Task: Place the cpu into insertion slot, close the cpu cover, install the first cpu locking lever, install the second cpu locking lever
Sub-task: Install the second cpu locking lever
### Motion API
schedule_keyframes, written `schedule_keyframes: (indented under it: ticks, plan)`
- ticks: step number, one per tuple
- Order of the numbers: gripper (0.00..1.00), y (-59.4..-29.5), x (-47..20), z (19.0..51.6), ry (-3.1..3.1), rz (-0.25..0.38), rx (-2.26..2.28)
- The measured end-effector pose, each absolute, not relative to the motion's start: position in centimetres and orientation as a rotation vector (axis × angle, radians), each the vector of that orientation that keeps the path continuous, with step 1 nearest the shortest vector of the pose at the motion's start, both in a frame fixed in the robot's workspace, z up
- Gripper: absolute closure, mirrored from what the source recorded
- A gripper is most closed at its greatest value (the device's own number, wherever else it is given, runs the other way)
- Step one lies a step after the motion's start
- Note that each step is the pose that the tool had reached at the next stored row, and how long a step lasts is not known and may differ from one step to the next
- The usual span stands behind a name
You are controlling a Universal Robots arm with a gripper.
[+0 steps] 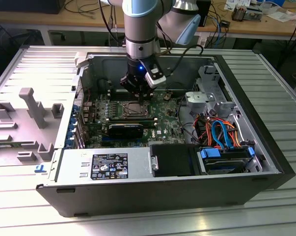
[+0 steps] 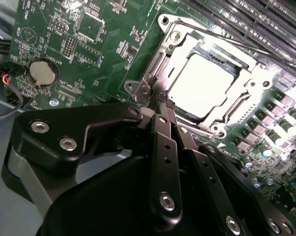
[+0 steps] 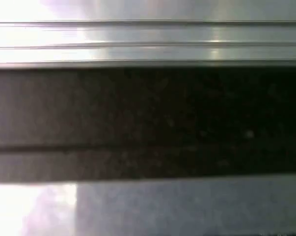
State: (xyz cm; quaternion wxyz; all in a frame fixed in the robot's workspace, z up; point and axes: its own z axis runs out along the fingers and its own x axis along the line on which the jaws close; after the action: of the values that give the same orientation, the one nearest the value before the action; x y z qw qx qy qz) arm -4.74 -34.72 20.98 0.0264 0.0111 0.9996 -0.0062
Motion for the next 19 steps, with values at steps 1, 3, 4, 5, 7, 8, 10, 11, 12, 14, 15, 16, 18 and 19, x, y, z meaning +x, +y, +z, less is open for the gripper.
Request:
schedule_keyframes:
  ticks: [1, 3, 4, 5, 7, 8, 10, 11, 12, 14, 15, 16, 18, 19]
  plan:
    - [0.89, -34.8, -4.7, 21.0, 3.088, -0.019, 0.034]
    - [0.89, -35.0, -4.7, 21.0, 3.089, -0.019, 0.034]
    - [0.89, -35.0, -4.7, 21.1, 3.089, -0.019, 0.034]
    - [0.89, -35.0, -4.7, 21.2, 3.088, -0.019, 0.034]
    - [0.89, -35.0, -4.7, 21.7, 3.089, -0.019, 0.034]
    - [0.89, -35.0, -4.7, 22.0, 3.088, -0.019, 0.034]
    - [0.89, -35.1, -4.7, 22.1, 3.088, -0.019, 0.034]
    - [0.89, -35.3, -4.7, 22.1, 3.088, -0.019, 0.034]
    - [0.89, -35.5, -4.7, 22.2, 3.088, -0.019, 0.034]
    - [0.89, -36.1, -4.7, 22.1, 3.088, -0.019, 0.034]
    - [0.89, -36.2, -4.7, 22.2, 3.089, -0.019, 0.034]
    - [0.89, -36.3, -4.7, 22.1, 3.088, -0.019, 0.034]
    - [0.89, -36.4, -4.7, 22.1, 3.088, -0.019, 0.034]
    - [0.89, -36.4, -4.7, 22.1, 3.088, -0.019, 0.034]
